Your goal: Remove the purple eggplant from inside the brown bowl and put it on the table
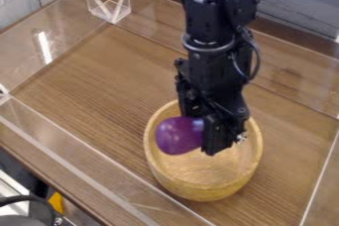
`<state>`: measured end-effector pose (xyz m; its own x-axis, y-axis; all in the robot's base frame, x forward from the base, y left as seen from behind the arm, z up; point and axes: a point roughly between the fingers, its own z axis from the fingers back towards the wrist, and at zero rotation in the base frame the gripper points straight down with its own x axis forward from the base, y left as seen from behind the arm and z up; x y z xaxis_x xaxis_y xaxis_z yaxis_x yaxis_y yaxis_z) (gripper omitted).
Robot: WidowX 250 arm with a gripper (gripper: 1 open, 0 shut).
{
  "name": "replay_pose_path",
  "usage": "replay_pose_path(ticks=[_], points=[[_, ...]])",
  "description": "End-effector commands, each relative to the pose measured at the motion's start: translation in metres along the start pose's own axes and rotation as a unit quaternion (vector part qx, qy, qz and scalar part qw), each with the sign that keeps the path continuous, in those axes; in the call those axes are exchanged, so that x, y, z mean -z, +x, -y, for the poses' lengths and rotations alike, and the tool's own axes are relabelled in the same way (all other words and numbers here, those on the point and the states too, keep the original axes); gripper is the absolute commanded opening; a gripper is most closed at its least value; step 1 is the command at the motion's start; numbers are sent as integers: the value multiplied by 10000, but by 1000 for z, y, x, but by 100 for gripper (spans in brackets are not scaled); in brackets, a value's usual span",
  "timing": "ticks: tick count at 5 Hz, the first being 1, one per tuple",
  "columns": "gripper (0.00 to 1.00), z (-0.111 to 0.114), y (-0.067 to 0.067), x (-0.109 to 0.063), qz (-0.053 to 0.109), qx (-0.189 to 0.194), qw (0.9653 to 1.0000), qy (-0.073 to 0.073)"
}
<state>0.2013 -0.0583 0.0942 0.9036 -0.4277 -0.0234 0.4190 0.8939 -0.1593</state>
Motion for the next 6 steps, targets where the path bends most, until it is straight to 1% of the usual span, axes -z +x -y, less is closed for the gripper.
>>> replay_pose_path(ticks=[1,3,4,5,6], points=[[0,-17,12,-7,206,-14,9998,80],[0,-17,22,3,157,77,9998,92],[0,-28,12,-6,192,-226,9995,93],[0,-45,-1,-14,220,-560,9981,108],[0,-75,-14,-10,237,-657,9974,169]])
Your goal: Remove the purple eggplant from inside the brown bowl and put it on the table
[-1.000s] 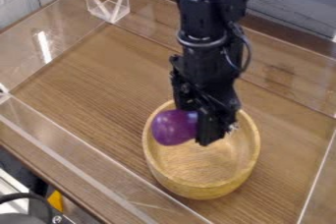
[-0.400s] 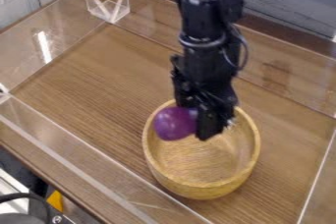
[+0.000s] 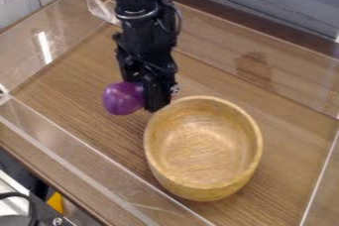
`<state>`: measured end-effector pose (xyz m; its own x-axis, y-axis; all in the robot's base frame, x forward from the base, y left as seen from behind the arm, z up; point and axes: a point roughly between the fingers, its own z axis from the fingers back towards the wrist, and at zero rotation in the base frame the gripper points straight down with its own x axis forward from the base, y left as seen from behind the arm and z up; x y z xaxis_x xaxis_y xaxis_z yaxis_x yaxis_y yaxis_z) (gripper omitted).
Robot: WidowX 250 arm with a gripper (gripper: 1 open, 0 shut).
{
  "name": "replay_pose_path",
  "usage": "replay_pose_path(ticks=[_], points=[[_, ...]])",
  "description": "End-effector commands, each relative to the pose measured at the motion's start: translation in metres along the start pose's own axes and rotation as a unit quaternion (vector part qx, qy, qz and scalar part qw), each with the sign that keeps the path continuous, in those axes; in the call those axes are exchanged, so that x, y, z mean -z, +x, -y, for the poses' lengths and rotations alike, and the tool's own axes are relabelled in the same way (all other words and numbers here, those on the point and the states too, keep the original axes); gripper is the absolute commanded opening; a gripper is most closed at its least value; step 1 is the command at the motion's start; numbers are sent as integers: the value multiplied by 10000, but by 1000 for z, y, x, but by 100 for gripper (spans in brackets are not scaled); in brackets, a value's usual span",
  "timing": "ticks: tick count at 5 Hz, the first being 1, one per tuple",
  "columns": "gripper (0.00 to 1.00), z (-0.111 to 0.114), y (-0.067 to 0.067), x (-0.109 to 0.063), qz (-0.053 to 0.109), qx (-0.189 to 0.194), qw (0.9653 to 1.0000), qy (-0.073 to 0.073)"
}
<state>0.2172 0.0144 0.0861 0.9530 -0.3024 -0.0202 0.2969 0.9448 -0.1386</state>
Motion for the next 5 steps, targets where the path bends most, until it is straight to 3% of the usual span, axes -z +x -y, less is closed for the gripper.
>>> replay_pose_path(ticks=[1,2,4,5], points=[[0,-9,2,-9,112,-111,9998,90],[0,-14,0,-12,101,-222,9996,104],[0,-37,29,-15,41,-198,9997,156],[0,-47,24,5,21,-340,9992,185]])
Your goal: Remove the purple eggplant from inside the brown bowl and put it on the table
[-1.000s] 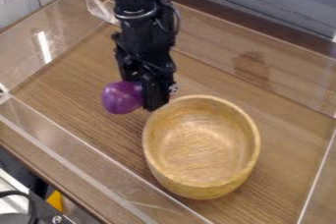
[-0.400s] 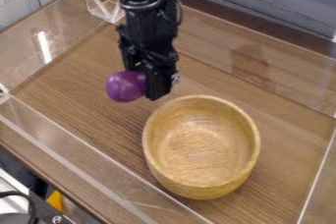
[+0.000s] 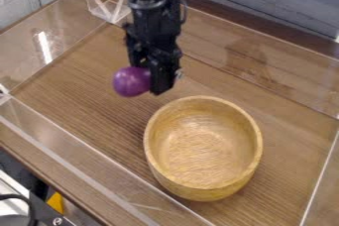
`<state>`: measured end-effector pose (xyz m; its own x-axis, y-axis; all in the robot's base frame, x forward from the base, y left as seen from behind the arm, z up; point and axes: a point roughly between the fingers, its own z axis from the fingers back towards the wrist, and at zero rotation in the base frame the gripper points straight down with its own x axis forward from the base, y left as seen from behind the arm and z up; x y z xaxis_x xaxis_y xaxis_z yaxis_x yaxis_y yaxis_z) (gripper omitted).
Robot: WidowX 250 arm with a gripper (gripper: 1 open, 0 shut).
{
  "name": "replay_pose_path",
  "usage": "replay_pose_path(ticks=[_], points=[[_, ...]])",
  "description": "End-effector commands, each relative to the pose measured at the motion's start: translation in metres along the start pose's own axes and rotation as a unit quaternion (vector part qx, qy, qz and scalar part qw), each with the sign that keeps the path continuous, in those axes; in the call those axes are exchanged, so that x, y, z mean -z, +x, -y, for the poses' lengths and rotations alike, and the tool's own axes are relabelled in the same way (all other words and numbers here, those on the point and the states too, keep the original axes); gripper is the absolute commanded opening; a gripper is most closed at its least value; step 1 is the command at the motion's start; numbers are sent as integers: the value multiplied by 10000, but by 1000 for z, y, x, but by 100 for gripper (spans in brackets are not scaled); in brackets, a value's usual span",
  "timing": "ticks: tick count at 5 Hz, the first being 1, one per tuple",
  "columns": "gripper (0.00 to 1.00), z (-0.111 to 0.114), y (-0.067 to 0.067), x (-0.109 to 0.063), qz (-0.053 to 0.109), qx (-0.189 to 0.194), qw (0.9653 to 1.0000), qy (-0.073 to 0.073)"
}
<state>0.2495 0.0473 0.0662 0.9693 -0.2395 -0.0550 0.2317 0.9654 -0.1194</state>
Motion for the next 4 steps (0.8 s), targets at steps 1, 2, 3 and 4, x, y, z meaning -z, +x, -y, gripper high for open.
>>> replay_pose_path(ticks=[1,2,3,4], points=[[0,-11,-3,18,117,-119,9998,109],[0,-12,-5,38,84,-197,9997,110],[100,-12,-7,36,28,15,9999,101],[100,-12,-9,33,8,228,9997,63]])
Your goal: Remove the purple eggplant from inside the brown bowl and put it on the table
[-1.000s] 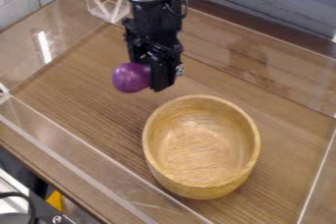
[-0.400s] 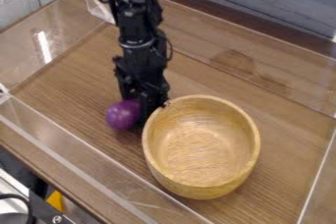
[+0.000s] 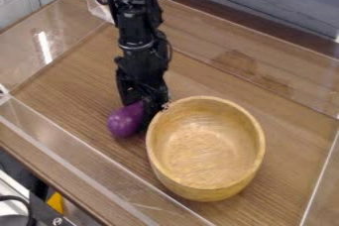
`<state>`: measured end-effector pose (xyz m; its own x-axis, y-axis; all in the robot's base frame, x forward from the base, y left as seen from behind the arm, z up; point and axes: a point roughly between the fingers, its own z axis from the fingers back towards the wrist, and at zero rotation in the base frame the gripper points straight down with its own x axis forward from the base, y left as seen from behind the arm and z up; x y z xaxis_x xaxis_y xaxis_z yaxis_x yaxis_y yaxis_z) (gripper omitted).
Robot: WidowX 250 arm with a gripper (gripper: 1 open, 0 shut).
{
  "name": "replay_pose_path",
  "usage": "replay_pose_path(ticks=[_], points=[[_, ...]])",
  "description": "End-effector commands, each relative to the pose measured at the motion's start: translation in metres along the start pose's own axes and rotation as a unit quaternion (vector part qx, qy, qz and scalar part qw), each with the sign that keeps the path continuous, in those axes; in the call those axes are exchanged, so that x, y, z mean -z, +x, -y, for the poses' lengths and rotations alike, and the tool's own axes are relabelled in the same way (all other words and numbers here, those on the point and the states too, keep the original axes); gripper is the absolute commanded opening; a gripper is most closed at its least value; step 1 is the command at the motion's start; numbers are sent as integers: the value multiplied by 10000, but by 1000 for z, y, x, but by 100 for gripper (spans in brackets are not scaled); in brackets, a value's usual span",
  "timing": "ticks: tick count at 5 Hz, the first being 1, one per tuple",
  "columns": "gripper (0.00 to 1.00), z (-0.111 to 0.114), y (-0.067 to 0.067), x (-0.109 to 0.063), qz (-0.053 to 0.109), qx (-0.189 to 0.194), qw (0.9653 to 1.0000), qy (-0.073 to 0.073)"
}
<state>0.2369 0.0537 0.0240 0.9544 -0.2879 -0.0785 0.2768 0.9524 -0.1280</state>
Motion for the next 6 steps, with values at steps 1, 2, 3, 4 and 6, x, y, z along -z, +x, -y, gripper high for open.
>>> replay_pose_path(ticks=[1,2,3,4,6], points=[[100,-10,-1,-8,134,268,9995,72],[100,-17,-4,-7,125,520,9985,65],[100,-14,-9,-19,205,519,9984,34],[100,-12,-14,-32,282,498,9984,52],[100,0,-15,-43,544,-353,9978,98]])
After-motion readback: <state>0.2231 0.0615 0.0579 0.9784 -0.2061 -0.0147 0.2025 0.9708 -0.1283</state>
